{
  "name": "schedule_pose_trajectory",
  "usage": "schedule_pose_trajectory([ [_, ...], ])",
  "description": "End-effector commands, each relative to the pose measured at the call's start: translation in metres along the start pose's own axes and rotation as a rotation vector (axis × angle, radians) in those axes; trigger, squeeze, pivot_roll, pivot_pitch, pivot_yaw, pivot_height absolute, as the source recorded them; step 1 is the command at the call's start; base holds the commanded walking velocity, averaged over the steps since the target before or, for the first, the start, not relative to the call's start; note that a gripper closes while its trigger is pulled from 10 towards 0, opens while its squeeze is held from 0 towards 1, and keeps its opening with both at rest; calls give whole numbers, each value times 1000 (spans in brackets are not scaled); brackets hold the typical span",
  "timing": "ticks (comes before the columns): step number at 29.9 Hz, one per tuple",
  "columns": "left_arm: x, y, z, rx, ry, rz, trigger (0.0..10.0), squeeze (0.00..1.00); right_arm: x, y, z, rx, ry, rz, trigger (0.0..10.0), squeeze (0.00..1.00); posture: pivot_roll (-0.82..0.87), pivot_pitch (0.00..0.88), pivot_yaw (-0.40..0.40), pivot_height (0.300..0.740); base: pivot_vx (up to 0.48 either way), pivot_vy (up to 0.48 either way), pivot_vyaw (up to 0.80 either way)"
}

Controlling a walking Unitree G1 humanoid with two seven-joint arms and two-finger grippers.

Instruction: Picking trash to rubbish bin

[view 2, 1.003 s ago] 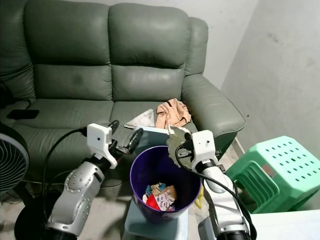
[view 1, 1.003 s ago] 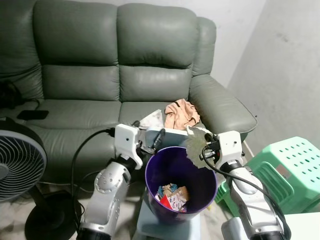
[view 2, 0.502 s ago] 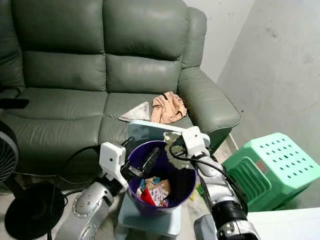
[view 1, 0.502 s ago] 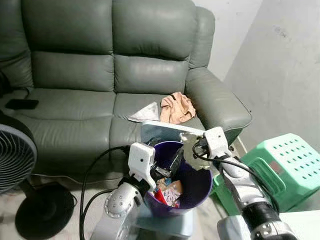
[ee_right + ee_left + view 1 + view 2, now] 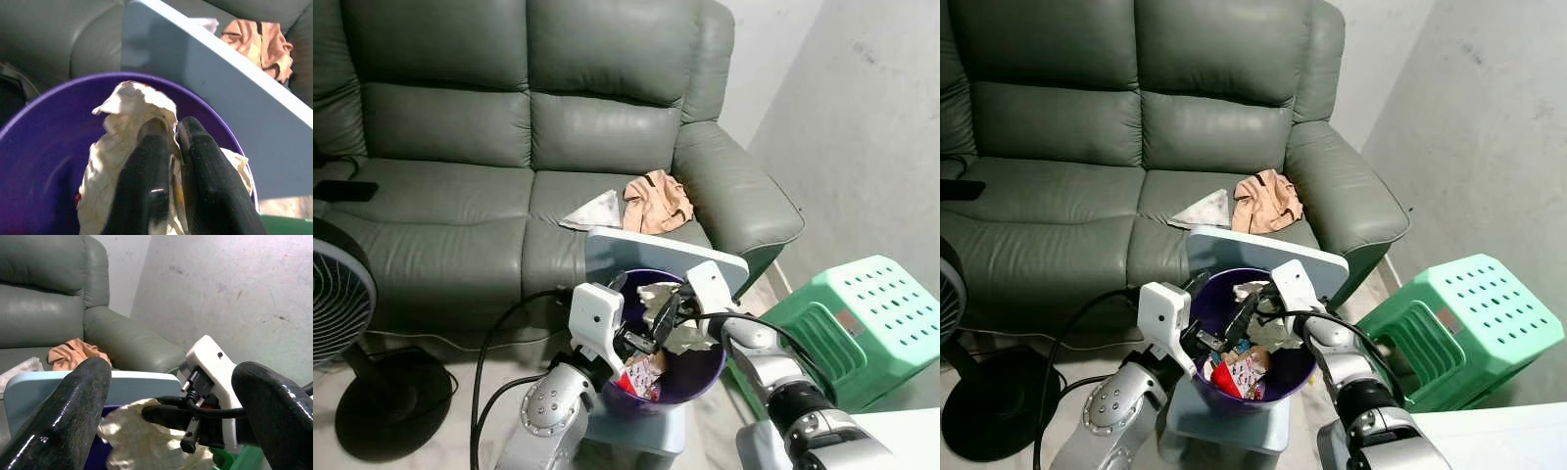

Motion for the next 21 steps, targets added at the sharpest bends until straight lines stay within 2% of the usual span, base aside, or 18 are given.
schedule_pose_trajectory([
  [1, -8, 8, 5, -23, -30, 11, 10000, 0, -3, -3, -1, -1, -4, 8, 10000, 1000, 60, 90, -187, 740, 0, 0, 0],
  [15, -1, 12, 8, -29, -31, 40, 10000, 0, -4, 0, -2, -54, 17, 38, 10000, 1000, 62, 70, -174, 740, 0, 0, 0],
  [19, 1, 14, 10, -35, -35, 57, 10000, 0, -10, 3, -3, -81, -23, 39, 10000, 1000, 65, 59, -172, 740, 0, 0, 0],
  [21, 11, 18, 12, -45, -14, 78, 10000, 0, -21, 10, -7, -153, -79, 77, 10000, 1000, 67, 52, -170, 740, 0, 0, 0],
])
Point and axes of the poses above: a point about 5 cm out from each wrist's last joint towards the gripper, its own z axis pointing out of the wrist towards the gripper, its own y axis along the axis of the wrist's last joint, x = y × z, the point moved 2 cm from there along z, pointing out of the wrist towards the gripper, and after that the axes turned 10 degrees about -z, right-handed, at the moved point
